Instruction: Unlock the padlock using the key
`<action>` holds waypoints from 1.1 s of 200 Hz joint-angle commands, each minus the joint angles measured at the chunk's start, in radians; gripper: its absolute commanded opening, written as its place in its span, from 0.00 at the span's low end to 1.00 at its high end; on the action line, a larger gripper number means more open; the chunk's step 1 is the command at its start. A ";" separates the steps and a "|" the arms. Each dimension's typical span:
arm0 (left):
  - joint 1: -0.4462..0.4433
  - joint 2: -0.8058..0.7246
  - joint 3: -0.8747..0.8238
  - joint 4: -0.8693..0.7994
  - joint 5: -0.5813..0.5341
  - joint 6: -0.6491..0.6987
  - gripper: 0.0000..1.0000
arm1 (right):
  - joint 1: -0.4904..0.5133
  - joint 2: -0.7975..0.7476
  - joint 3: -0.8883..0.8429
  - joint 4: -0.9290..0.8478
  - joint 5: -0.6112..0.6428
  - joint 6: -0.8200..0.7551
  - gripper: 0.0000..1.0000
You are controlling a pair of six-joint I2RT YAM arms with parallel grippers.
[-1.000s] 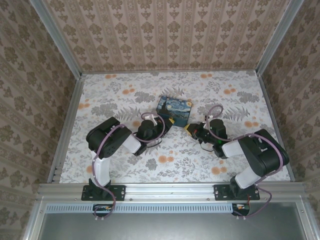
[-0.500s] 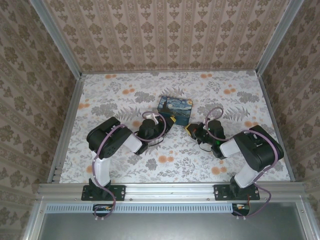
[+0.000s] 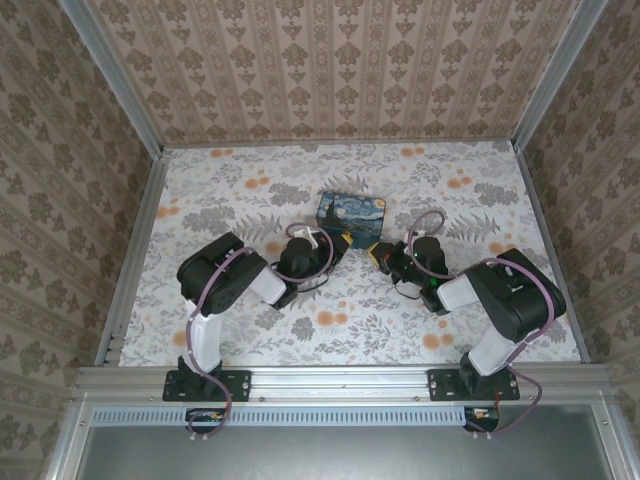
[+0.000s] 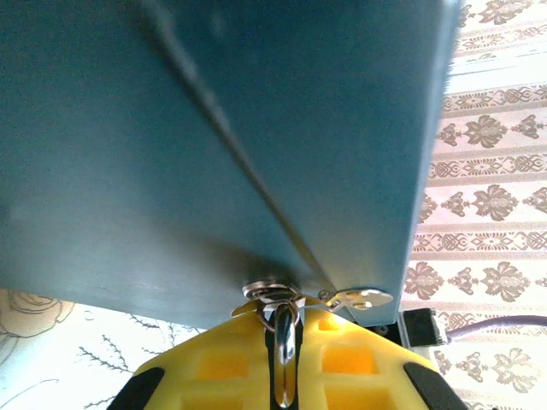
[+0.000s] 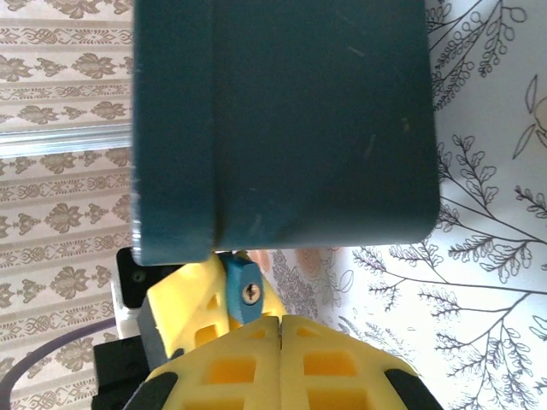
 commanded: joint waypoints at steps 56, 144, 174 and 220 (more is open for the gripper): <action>-0.007 0.014 0.042 0.070 -0.009 -0.009 0.00 | 0.012 0.035 0.052 0.007 0.018 0.001 0.00; -0.007 0.008 0.037 0.069 -0.009 -0.008 0.00 | 0.009 -0.004 -0.022 -0.010 0.031 -0.028 0.00; -0.007 0.009 0.040 0.069 -0.009 -0.008 0.00 | 0.009 0.000 -0.015 -0.018 0.034 -0.031 0.00; -0.006 0.011 0.043 0.068 -0.007 -0.009 0.00 | 0.009 0.004 0.012 -0.046 0.035 -0.040 0.00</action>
